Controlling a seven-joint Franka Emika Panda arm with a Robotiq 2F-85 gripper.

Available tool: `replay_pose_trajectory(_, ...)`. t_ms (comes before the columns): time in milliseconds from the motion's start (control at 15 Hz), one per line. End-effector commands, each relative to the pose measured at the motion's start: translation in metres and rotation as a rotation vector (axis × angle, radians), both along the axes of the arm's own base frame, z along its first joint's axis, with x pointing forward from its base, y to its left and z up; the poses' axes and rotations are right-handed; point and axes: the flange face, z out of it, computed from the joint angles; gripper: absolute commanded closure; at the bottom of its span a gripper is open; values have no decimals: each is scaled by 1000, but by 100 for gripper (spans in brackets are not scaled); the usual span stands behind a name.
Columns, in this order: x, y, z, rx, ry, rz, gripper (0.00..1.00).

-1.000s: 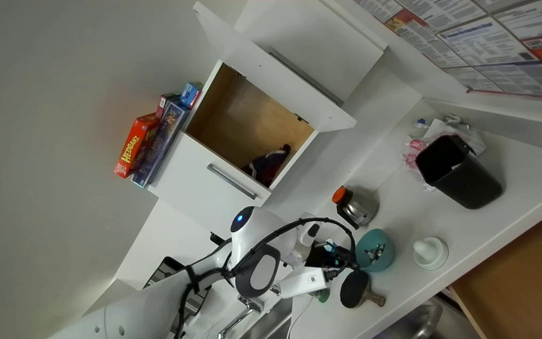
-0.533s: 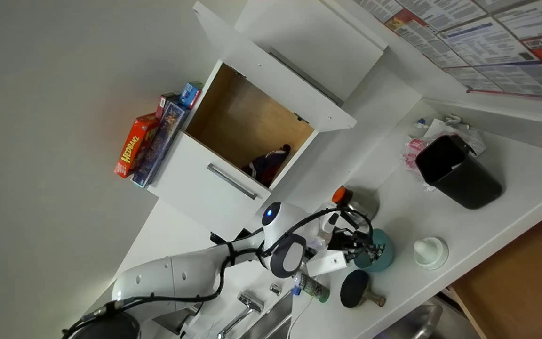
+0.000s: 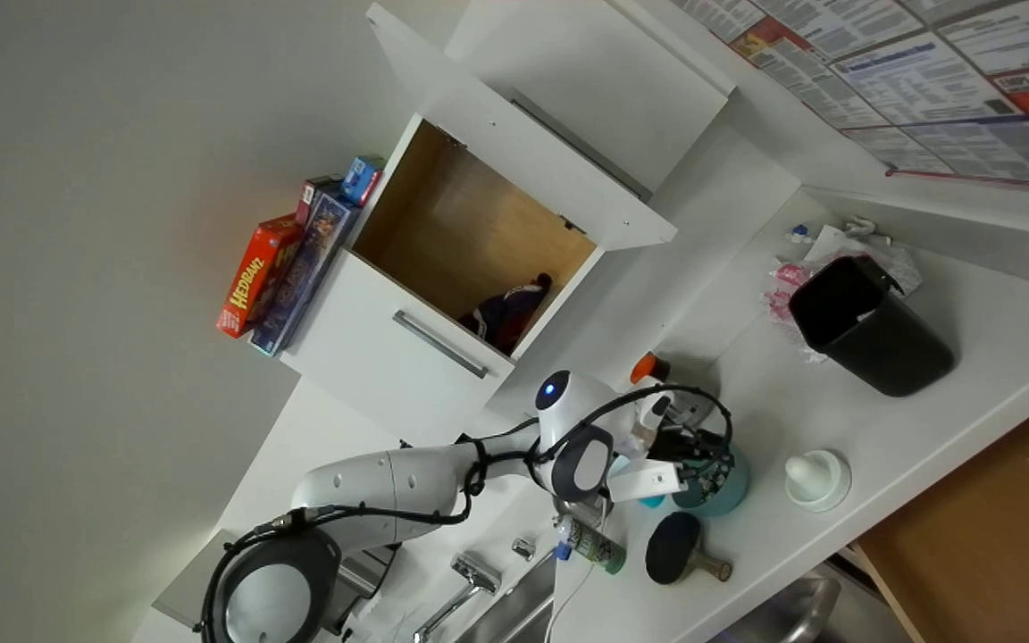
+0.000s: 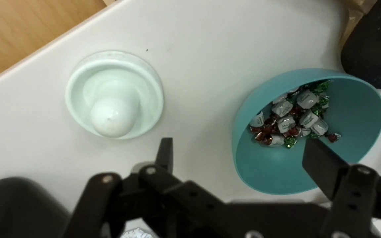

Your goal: Put the blue bowl inside the open drawer

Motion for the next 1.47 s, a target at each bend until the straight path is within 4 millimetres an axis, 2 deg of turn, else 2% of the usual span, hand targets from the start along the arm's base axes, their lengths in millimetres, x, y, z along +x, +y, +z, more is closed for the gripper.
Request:
replay_pose_trajectory(0,0,0,1,-1,0,-2,0)
replay_pose_trajectory(133,5,-1,-2,-4,-5,-6,0)
replay_pose_trajectory(533,35,1,-35,-18,-16,0,0)
replay_pose_trajectory(867,56,10,-59,-18,-55,17,0)
replay_pose_trajectory(1133,66,15,-73,-33,-39,46,0)
replay_pose_trajectory(1200,68,15,-76,-36,-33,51,25)
replay_pose_trajectory(1267,69,15,-78,-37,-28,58,26)
replay_pose_trajectory(1400,72,15,-80,-43,-27,61,42)
